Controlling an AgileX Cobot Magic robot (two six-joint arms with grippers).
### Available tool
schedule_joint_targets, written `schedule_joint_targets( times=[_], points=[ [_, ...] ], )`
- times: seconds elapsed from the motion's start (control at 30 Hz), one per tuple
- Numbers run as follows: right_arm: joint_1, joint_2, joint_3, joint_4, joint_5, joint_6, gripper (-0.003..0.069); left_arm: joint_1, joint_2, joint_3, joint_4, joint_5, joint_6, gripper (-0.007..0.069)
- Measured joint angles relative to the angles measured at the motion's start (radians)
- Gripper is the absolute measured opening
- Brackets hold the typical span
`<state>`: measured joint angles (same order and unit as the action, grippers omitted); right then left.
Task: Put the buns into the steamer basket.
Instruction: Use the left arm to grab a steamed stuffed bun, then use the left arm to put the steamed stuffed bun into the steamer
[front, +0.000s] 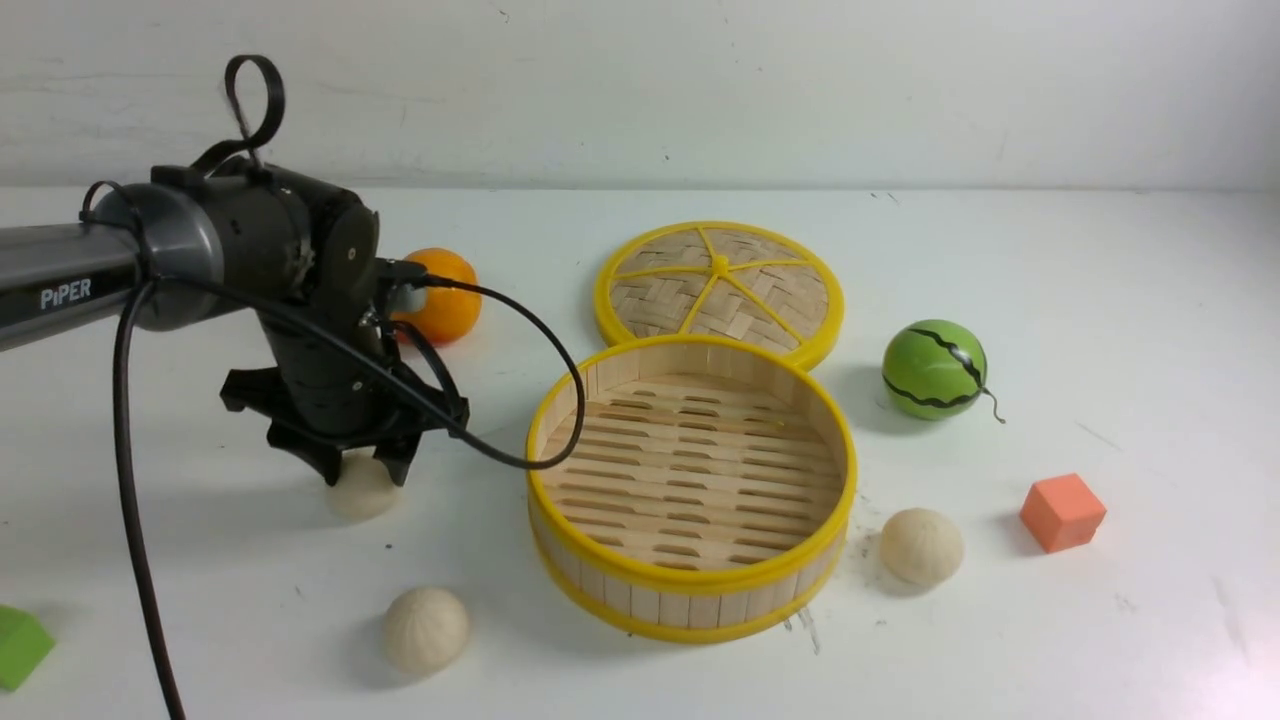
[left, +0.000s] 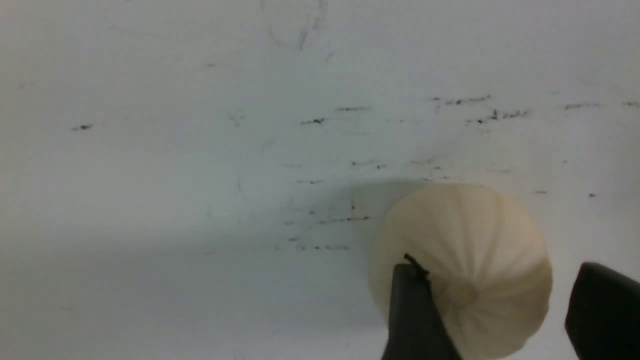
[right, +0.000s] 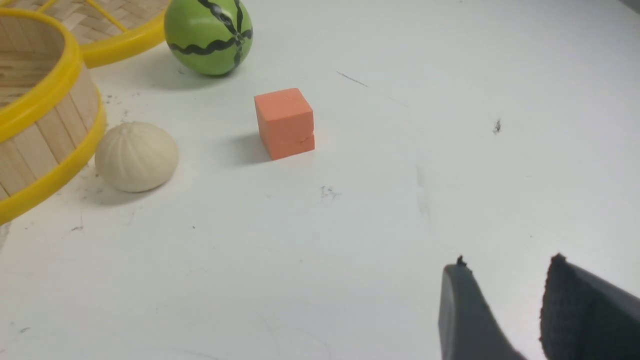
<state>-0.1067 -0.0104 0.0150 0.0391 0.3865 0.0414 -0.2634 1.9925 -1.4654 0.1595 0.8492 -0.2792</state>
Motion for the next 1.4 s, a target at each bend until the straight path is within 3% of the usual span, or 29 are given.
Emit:
schedule_joint_targets(
  times=[0.23, 0.33, 0.43, 0.5, 0.53, 0.57, 0.63, 0.87, 1.17, 1.4],
  points=[
    [0.000, 0.000, 0.000, 0.000, 0.000, 0.000, 0.0239, 0.000, 0.000, 0.000, 0.003, 0.000, -0.001, 0.0393],
    [0.000, 0.000, 0.000, 0.000, 0.000, 0.000, 0.0239, 0.000, 0.007, 0.000, 0.003, -0.004, -0.009, 0.0358],
    [0.000, 0.000, 0.000, 0.000, 0.000, 0.000, 0.0239, 0.000, 0.022, 0.000, 0.006, -0.004, -0.020, 0.0295],
    [0.000, 0.000, 0.000, 0.000, 0.000, 0.000, 0.0239, 0.000, 0.033, -0.003, 0.009, -0.005, -0.027, 0.0161],
    [0.000, 0.000, 0.000, 0.000, 0.000, 0.000, 0.0239, 0.000, 0.033, -0.004, 0.009, -0.005, -0.027, 0.0150],
    [0.000, 0.000, 0.000, 0.000, 0.000, 0.000, 0.0239, 0.000, 0.029, -0.010, 0.020, -0.003, -0.027, 0.0063],
    [0.000, 0.000, 0.000, 0.000, 0.000, 0.000, 0.0239, 0.000, 0.014, -0.023, 0.030, 0.016, -0.027, 0.0003],
    [0.000, 0.000, 0.000, 0.000, 0.000, 0.000, 0.0239, -0.016, -0.097, -0.157, 0.024, 0.125, -0.010, -0.0004],
    [0.000, 0.000, 0.000, 0.000, 0.000, 0.000, 0.0239, -0.281, -0.133, -0.349, -0.022, 0.135, 0.024, -0.0004],
    [0.000, 0.000, 0.000, 0.000, 0.000, 0.000, 0.0239, -0.344, 0.026, -0.352, -0.031, 0.093, -0.017, -0.0002]
  ],
)
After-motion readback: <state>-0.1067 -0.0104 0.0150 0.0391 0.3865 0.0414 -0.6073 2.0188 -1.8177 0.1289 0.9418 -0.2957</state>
